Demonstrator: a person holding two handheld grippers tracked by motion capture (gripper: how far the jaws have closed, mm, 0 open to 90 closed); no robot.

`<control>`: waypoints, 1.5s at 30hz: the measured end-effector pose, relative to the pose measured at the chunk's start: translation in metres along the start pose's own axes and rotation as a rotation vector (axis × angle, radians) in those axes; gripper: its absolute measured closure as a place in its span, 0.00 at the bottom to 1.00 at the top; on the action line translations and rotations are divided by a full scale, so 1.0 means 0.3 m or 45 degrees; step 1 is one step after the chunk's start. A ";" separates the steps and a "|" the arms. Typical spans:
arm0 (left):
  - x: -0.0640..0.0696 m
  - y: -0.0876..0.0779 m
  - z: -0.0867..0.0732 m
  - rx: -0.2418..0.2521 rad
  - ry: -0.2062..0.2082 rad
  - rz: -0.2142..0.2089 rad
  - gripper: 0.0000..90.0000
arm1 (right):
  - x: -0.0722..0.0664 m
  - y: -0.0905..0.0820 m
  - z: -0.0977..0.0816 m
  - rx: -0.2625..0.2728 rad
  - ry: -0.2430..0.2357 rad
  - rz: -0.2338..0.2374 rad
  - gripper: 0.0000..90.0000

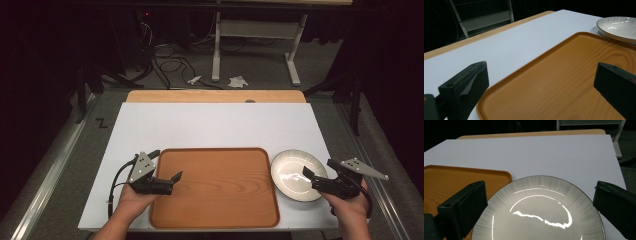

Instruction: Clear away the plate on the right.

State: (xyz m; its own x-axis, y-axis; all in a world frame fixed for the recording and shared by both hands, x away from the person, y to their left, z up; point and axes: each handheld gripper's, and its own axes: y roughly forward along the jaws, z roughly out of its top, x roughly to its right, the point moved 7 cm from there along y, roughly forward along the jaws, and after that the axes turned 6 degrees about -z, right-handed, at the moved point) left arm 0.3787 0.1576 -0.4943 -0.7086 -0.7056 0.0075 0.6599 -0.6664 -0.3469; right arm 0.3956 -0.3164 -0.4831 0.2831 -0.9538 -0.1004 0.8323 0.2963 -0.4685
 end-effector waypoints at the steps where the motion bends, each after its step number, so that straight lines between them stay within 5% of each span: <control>1: 0.000 0.000 0.001 0.001 0.000 -0.001 0.01 | 0.008 0.000 -0.004 -0.004 0.008 -0.006 0.00; 20: 0.004 0.010 0.004 0.003 0.002 -0.012 0.01 | 0.136 0.030 -0.118 -0.186 0.223 -0.039 0.07; 31: 0.005 0.008 0.005 0.006 0.005 -0.013 0.01 | 0.169 0.034 -0.158 -0.254 0.473 0.053 0.18; 45: 0.010 0.002 0.010 0.014 0.005 -0.008 0.01 | 0.180 0.044 -0.195 -0.356 0.690 0.176 0.44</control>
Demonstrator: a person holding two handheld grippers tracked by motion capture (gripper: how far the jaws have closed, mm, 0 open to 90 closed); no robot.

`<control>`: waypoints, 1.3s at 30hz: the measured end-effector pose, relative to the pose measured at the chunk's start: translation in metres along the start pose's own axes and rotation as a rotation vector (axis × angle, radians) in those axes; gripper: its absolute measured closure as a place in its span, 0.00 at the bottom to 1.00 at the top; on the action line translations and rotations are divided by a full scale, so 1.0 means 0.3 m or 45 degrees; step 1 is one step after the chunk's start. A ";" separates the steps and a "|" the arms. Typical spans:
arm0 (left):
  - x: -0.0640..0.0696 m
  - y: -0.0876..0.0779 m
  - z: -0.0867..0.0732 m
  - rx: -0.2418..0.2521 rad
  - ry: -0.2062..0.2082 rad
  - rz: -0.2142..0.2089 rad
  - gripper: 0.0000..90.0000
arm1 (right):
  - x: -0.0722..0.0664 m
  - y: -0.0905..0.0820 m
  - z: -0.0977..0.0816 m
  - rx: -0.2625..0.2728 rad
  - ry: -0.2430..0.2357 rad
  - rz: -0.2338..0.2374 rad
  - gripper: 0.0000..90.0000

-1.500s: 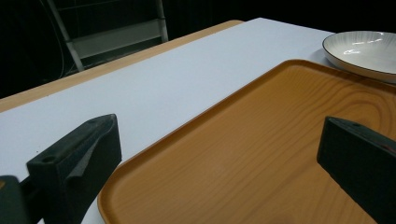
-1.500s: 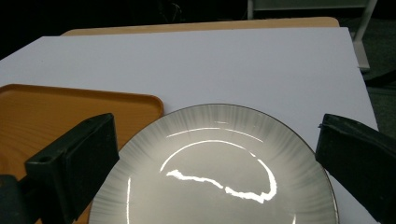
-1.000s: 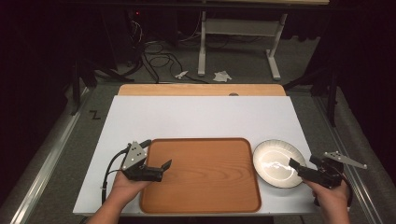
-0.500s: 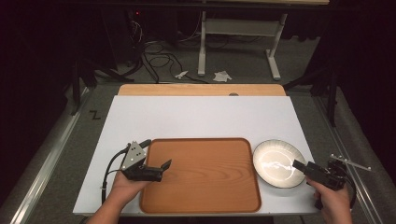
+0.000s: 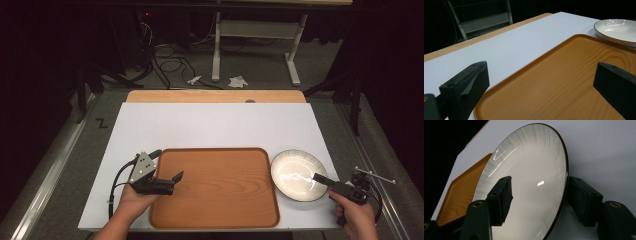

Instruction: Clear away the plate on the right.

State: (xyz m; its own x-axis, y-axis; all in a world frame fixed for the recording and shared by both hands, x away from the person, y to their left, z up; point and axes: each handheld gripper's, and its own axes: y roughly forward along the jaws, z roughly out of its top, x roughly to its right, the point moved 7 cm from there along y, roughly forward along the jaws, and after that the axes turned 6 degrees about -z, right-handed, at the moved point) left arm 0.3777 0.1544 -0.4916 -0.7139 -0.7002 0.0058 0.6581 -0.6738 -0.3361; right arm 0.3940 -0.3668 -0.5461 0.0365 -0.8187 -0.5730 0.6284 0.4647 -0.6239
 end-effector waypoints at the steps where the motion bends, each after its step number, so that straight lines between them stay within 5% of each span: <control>1: -0.001 0.000 0.000 0.000 -0.001 0.002 0.01 | 0.003 0.002 -0.003 -0.015 0.014 0.009 0.46; 18: 0.000 -0.010 -0.004 -0.001 -0.003 0.005 0.01 | 0.030 0.011 0.000 -0.045 0.110 0.040 0.65; 39: 0.007 -0.019 -0.003 0.012 0.006 -0.007 0.01 | 0.047 0.018 0.007 -0.071 0.128 0.012 0.79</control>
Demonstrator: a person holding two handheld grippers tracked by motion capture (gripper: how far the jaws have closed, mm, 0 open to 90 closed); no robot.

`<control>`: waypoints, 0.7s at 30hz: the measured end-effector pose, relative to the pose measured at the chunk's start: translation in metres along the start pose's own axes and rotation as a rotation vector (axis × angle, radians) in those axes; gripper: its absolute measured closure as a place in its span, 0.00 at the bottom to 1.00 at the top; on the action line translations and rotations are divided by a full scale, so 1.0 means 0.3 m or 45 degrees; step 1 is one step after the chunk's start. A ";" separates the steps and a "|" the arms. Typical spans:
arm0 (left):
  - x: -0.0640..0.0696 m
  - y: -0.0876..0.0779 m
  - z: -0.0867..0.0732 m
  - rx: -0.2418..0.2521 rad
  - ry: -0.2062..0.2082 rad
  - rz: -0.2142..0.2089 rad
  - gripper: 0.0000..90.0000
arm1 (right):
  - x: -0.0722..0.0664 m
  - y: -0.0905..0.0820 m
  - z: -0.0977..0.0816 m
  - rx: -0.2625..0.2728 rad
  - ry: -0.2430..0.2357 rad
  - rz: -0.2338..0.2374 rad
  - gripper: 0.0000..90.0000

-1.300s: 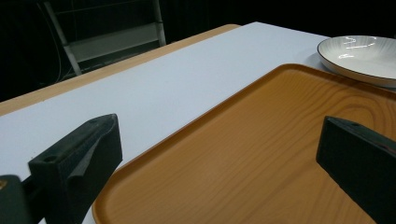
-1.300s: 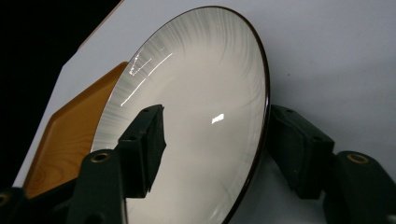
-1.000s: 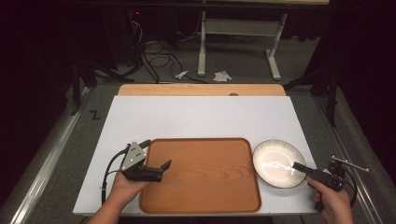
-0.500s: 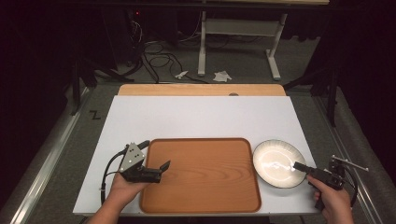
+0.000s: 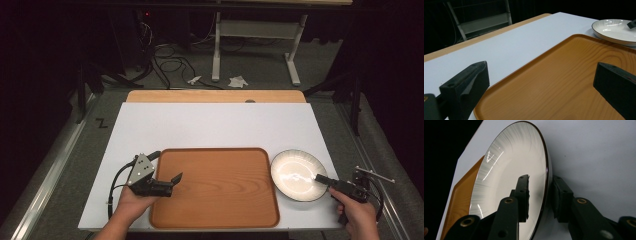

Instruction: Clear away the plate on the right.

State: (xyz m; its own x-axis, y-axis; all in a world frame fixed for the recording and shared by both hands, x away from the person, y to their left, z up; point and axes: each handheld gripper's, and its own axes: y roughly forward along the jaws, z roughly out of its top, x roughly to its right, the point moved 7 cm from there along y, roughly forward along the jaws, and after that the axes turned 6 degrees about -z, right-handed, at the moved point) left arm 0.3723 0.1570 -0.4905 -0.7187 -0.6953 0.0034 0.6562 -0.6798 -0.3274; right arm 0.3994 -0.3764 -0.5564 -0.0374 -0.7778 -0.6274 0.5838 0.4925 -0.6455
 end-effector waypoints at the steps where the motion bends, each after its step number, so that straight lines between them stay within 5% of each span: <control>1: 0.000 -0.002 0.001 0.002 -0.001 0.000 0.01 | 0.001 0.000 0.000 0.000 0.000 -0.009 0.81; 21: -0.004 -0.001 -0.002 -0.004 -0.003 0.001 0.02 | 0.013 0.007 0.004 -0.002 0.022 -0.014 0.92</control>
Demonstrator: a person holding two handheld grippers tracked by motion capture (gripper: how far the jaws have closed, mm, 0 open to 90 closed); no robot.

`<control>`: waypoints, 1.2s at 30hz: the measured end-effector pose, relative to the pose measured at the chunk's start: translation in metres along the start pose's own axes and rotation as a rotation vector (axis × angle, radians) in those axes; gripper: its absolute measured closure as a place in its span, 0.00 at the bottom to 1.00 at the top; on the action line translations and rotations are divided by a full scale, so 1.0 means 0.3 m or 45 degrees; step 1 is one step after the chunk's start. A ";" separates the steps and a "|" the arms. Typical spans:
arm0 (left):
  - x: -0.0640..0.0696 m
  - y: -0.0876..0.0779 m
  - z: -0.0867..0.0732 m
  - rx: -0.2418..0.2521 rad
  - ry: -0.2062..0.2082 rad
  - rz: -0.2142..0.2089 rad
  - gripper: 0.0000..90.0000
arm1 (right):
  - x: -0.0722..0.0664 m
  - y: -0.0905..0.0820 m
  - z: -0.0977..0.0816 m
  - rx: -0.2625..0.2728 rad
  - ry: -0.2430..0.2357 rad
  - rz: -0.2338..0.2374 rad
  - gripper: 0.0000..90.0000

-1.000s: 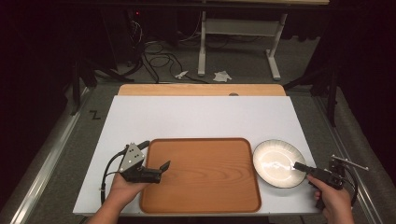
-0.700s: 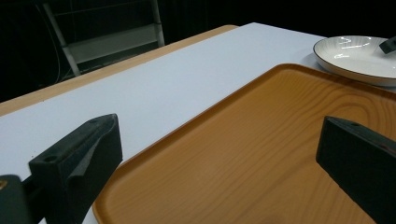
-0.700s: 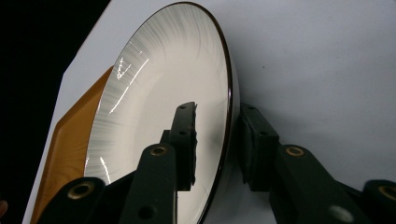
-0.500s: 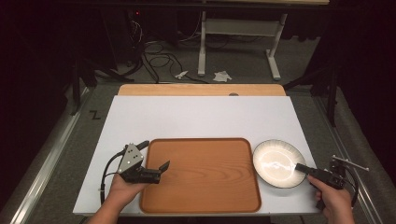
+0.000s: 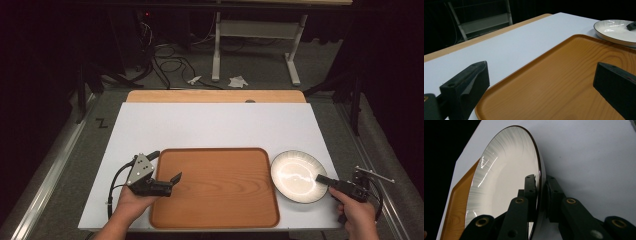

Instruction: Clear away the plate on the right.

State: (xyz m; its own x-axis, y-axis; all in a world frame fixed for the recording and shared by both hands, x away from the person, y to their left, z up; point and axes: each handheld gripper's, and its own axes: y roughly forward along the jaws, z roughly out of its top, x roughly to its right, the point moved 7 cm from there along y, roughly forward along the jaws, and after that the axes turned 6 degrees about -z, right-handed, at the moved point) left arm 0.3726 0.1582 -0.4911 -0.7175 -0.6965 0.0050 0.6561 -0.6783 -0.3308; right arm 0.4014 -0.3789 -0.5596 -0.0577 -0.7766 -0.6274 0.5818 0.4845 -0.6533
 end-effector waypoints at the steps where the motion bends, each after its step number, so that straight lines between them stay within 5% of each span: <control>1: 0.000 0.000 0.000 0.000 0.000 0.000 0.02 | 0.000 0.000 0.001 0.000 0.006 -0.004 0.92; 22: -0.008 -0.011 0.005 0.022 -0.018 0.011 0.02 | -0.004 -0.025 0.016 0.044 0.021 -0.006 0.94; 36: -0.019 -0.023 0.012 0.048 -0.024 0.039 0.02 | -0.027 -0.074 0.037 0.141 0.026 0.073 0.94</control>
State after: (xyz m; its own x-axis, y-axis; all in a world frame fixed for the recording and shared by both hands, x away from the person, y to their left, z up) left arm 0.3731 0.1661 -0.4855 -0.6929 -0.7209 0.0137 0.6860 -0.6649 -0.2954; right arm 0.3978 -0.3878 -0.5352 -0.0378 -0.7398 -0.6718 0.6705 0.4797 -0.5660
